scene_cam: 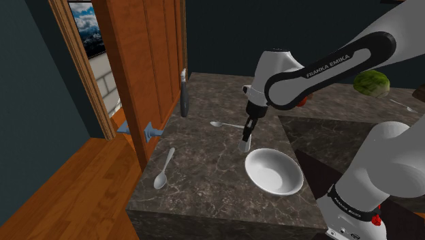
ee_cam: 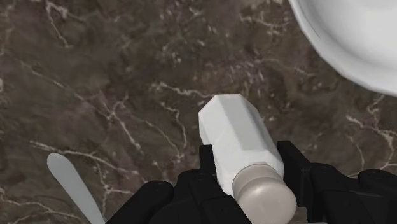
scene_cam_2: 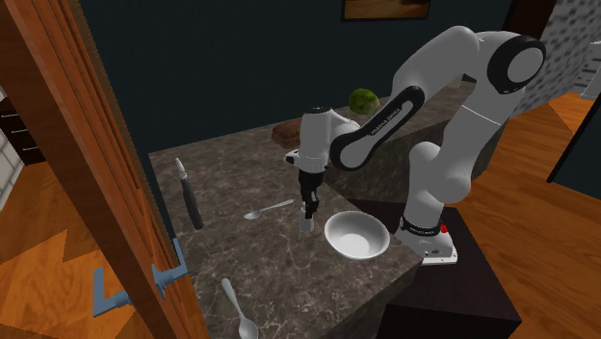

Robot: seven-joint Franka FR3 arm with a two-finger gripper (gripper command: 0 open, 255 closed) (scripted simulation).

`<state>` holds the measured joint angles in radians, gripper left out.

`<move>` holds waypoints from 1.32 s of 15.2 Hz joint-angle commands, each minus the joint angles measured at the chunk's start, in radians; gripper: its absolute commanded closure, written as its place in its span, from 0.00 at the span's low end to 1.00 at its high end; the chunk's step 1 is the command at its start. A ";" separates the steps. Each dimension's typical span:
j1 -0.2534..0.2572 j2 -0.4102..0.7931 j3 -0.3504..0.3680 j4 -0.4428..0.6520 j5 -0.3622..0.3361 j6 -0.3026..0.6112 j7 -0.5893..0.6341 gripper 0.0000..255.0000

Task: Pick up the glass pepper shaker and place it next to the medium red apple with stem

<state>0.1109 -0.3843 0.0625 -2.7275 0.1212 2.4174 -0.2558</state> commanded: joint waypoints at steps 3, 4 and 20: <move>0.000 0.000 0.000 0.000 0.000 0.000 0.000 1.00; 0.000 -0.011 0.000 0.006 -0.001 -0.017 0.002 1.00; -0.007 -0.139 -0.006 0.136 -0.019 -0.276 0.019 1.00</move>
<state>0.1035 -0.5202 0.0564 -2.6027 0.1032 2.1569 -0.2383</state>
